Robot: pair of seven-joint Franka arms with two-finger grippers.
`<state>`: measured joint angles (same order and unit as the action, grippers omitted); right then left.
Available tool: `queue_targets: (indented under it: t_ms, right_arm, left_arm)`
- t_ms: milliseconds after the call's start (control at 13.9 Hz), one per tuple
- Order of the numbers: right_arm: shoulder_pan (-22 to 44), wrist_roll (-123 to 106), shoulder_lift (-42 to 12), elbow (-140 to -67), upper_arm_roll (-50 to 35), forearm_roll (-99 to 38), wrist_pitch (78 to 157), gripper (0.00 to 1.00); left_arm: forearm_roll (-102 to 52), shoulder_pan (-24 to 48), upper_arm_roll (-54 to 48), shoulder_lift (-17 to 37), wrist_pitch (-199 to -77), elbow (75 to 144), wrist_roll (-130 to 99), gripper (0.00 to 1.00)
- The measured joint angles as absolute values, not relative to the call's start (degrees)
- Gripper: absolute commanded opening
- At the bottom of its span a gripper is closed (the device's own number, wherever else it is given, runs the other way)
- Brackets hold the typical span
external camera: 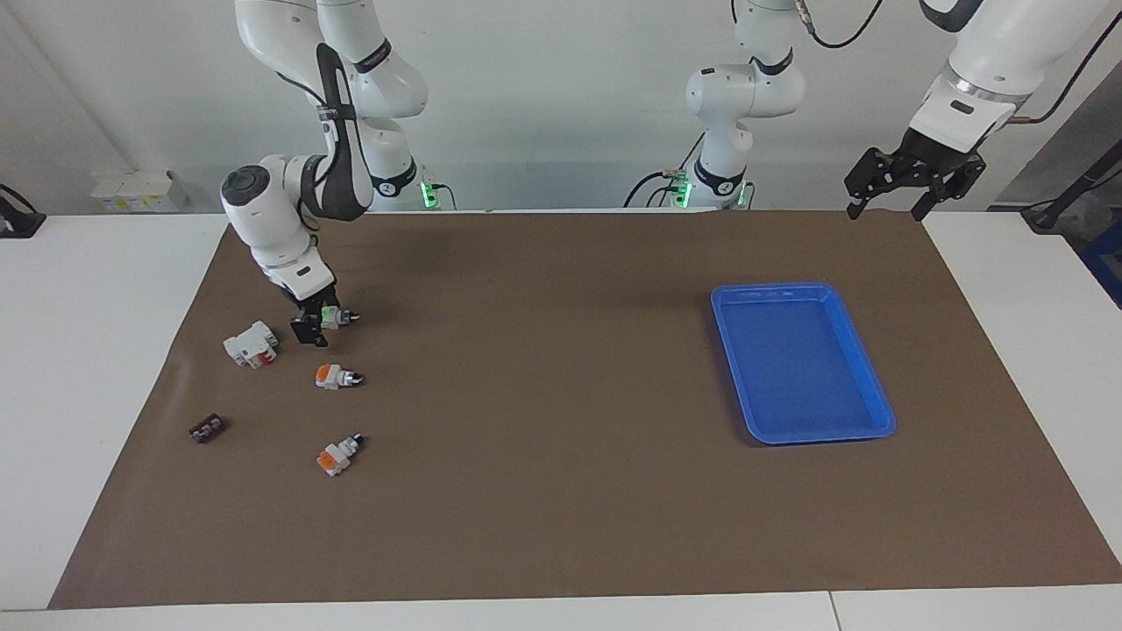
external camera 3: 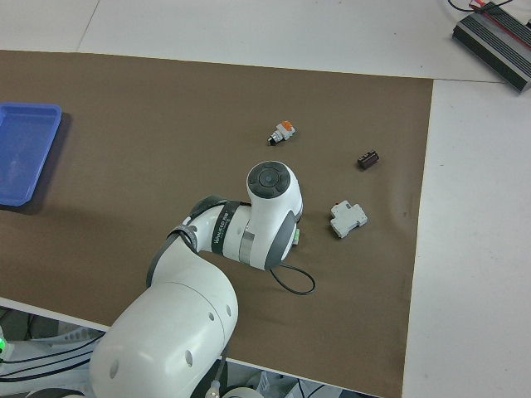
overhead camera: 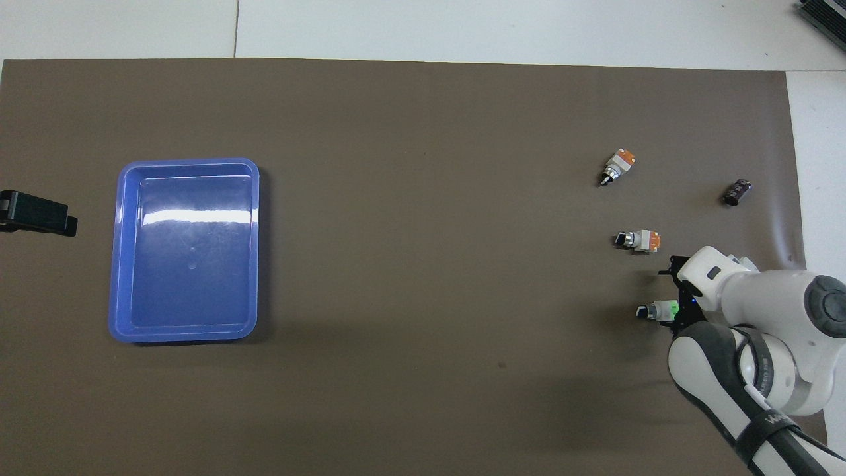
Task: Turn and place switch with both arms
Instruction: 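Reach the right gripper down and grasp the green-topped switch, then lift the switch with the right gripper while the left gripper reaches over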
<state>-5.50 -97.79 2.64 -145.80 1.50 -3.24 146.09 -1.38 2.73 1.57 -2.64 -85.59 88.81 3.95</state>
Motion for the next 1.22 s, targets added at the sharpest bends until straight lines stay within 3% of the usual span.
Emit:
queue_targets:
  t_ms: [144,359,431,503,791,1007,1222]
  right_arm:
    - [-5.5,-98.58,2.64,-145.97,1.5,-3.24,146.27,0.91]
    - [-5.5,-98.78,2.64,-146.03,1.5,-3.24,146.29,0.56]
    - [-5.53,-98.78,2.64,-146.08,1.5,-3.24,146.28,0.37]
    - [-5.69,-98.87,2.64,-146.16,1.5,-3.24,146.27,0.0]
    - [-6.79,-99.62,2.75,-146.07,1.52,-3.27,144.96,0.0]
    - [-6.86,-101.85,3.28,-143.55,1.36,-3.31,136.6,0.0]
    - [-5.6,-104.29,4.74,-136.47,0.0,-9.59,127.66,0.0]
  left_arm:
    - [-1.38,2.73,1.57,-2.66,-84.63,88.84,3.95,1.0]
    - [-1.38,2.7,1.57,-2.86,-84.27,88.9,3.95,1.0]
    - [-1.38,2.7,1.57,-2.87,-84.27,88.9,3.95,1.0]
    - [-1.38,2.69,1.57,-2.87,-84.34,88.9,3.95,1.0]
    - [-1.54,2.69,1.57,-2.86,-85.19,88.86,3.95,1.0]
    - [-4.28,2.68,1.58,-2.85,-85.39,88.77,3.88,1.0]
    - [-5.3,2.67,1.58,-2.85,-85.51,88.76,3.85,1.0]
